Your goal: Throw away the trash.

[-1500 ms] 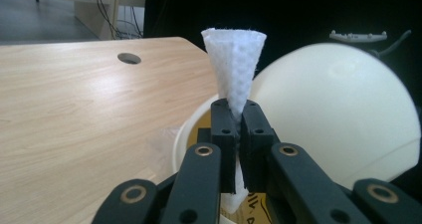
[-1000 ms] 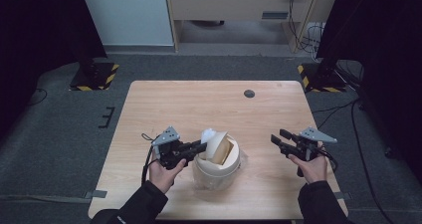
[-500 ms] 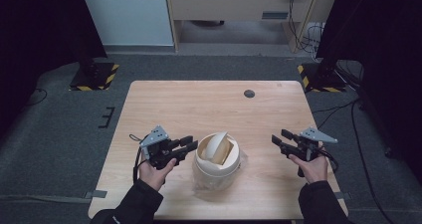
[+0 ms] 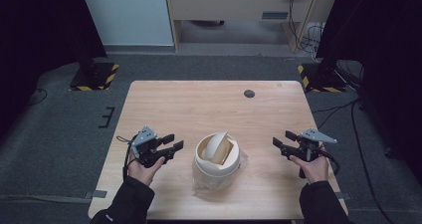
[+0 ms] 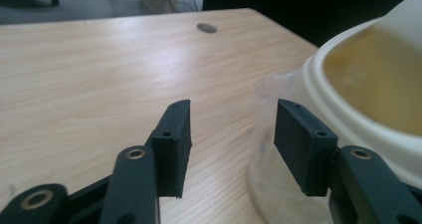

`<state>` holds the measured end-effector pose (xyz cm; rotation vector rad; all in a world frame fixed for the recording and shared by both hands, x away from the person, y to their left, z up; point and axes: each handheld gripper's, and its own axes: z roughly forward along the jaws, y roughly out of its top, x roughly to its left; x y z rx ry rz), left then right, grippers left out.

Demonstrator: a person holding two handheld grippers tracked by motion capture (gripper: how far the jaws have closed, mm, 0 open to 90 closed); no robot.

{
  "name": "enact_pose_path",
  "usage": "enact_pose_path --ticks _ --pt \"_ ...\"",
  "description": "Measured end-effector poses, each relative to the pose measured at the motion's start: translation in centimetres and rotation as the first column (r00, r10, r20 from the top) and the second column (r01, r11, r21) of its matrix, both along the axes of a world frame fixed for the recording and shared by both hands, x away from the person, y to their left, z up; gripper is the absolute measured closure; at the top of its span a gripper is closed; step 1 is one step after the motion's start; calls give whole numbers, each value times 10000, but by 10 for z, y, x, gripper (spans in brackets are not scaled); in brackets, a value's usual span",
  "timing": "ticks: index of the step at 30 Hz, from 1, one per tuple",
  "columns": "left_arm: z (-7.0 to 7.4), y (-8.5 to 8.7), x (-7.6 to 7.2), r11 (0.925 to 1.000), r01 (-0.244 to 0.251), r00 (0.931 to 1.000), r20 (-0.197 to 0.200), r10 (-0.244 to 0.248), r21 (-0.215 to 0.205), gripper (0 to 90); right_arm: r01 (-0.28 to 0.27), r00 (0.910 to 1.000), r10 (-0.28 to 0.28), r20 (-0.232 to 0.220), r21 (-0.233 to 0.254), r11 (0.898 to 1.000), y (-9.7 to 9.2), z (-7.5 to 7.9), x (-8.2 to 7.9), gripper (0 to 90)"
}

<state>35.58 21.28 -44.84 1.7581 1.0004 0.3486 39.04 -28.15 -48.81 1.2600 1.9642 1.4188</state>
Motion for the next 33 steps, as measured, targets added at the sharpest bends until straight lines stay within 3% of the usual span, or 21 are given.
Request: enact_pose_path --ticks 4,7,10,12,15,18,20,21,23,24,26,31,33 --pt "-11 7 6 9973 -314 9992 -234 331 670 378 84 9996 -91 -264 -253 9996 -1 -6 2 248" --pt "-20 12 10 9896 -511 9973 -460 578 1346 309 171 9986 -191 -486 -412 9990 -3 -11 4 215" --pt "-25 14 13 9843 -636 9949 -663 754 1648 244 250 9967 -300 -751 -665 9975 -6 -16 5 195" --pt "-33 19 17 9705 -707 9911 -937 944 2304 219 290 9952 -367 -908 -851 9960 -7 -19 6 186" --pt "-42 23 21 9558 -704 9848 -1325 1121 2854 195 277 9924 -421 -1159 -1233 9920 -9 -25 8 175" --pt "-47 26 24 9498 -731 9796 -1567 1256 3043 177 263 9899 -469 -1341 -1513 9881 -11 -29 9 164" --pt "-54 31 30 9387 -771 9724 -1826 1452 3359 166 244 9892 -473 -1384 -1623 9864 -12 -31 9 159" --pt "-54 31 30 9387 -771 9724 -1826 1452 3359 161 247 9888 -488 -1414 -1673 9856 -13 -32 9 155" --pt "-59 35 33 9256 -767 9658 -2028 1613 3708 151 253 9880 -514 -1456 -1760 9841 -14 -34 9 150" --pt "-59 35 33 9256 -767 9658 -2028 1613 3708 147 253 9880 -514 -1456 -1760 9841 -14 -34 9 150" --pt "-63 39 36 9169 -786 9600 -2181 1754 3912 146 215 9869 -526 -1528 -1984 9799 -16 -36 10 136" --pt "-66 43 39 9109 -827 9547 -2301 1887 4042 139 272 9844 -655 -1634 -2263 9737 -18 -39 11 118" --pt "-70 44 40 9034 -763 9511 -2410 1929 4219 137 208 9831 -637 -1718 -2409 9703 -20 -40 11 121"
